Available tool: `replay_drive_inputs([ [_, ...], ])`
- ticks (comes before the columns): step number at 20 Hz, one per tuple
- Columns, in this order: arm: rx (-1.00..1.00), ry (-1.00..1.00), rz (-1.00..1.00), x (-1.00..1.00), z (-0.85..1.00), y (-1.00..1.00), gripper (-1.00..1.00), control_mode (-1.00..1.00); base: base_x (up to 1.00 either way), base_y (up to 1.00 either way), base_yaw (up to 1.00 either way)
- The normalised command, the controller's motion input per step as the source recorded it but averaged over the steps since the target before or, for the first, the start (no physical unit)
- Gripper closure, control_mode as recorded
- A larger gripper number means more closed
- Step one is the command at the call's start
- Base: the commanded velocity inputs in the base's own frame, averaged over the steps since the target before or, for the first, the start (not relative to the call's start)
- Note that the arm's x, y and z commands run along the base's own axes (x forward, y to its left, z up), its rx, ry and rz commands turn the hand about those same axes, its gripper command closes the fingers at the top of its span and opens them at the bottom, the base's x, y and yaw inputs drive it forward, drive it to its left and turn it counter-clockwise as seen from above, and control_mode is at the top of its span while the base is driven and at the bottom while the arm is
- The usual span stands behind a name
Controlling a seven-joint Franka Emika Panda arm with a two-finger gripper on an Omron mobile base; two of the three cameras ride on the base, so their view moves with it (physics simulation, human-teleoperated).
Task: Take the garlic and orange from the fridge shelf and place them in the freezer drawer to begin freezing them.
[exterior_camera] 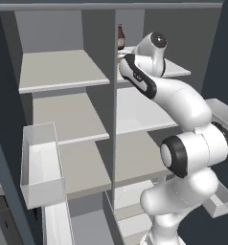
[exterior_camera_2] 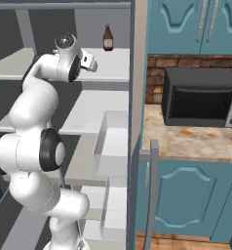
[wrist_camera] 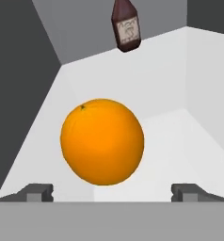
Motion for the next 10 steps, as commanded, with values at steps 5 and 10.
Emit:
replay_drive_inputs([
  [5,-0.02,0.00,0.01,0.29,-0.07,0.22,-1.00,-1.00,0.00,0.00,0.00],
  [10,0.00,0.00,0.00,0.35,0.00,0.04,-1.00,-1.00,0.00,0.00,0.00],
])
